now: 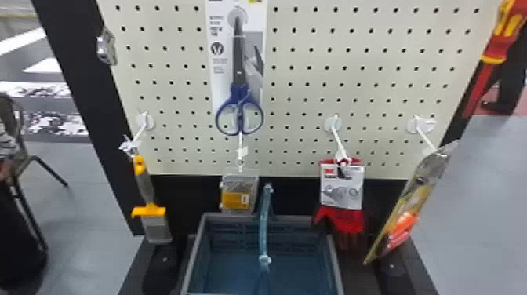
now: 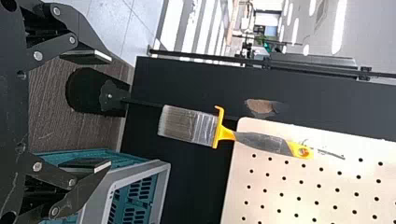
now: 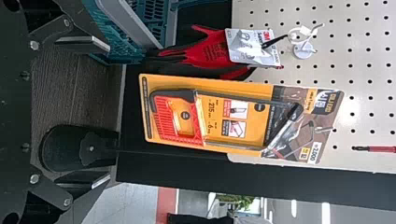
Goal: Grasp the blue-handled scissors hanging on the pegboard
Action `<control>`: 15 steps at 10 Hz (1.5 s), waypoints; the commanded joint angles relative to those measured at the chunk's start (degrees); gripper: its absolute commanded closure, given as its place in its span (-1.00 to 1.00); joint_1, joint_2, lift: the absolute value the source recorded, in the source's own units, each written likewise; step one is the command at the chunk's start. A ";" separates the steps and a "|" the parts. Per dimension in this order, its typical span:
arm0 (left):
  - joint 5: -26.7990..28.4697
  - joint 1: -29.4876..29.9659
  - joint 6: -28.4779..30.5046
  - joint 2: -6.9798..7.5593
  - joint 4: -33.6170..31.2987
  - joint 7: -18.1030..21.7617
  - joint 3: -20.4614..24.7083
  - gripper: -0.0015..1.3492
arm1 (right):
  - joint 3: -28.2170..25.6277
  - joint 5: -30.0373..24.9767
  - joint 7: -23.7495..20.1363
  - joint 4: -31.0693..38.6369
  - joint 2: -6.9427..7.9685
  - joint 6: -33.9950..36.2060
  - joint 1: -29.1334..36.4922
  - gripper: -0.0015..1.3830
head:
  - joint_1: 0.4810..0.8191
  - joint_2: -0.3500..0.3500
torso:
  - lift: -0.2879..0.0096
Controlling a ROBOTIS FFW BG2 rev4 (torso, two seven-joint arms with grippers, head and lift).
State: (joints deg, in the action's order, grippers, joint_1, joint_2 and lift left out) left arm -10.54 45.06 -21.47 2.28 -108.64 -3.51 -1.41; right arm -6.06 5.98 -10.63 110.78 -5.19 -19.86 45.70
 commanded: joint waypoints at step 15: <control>2.11 -5.66 20.86 0.35 -24.19 9.14 4.39 -0.28 | 0.00 -0.09 0.00 -0.73 0.09 0.00 0.23 -0.54 | -0.60 0.00 | 0.26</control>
State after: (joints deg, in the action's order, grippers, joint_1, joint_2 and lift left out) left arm -8.76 40.10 -2.03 2.62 -131.04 5.64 2.95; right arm -6.06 5.95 -10.63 110.15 -5.09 -19.86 45.95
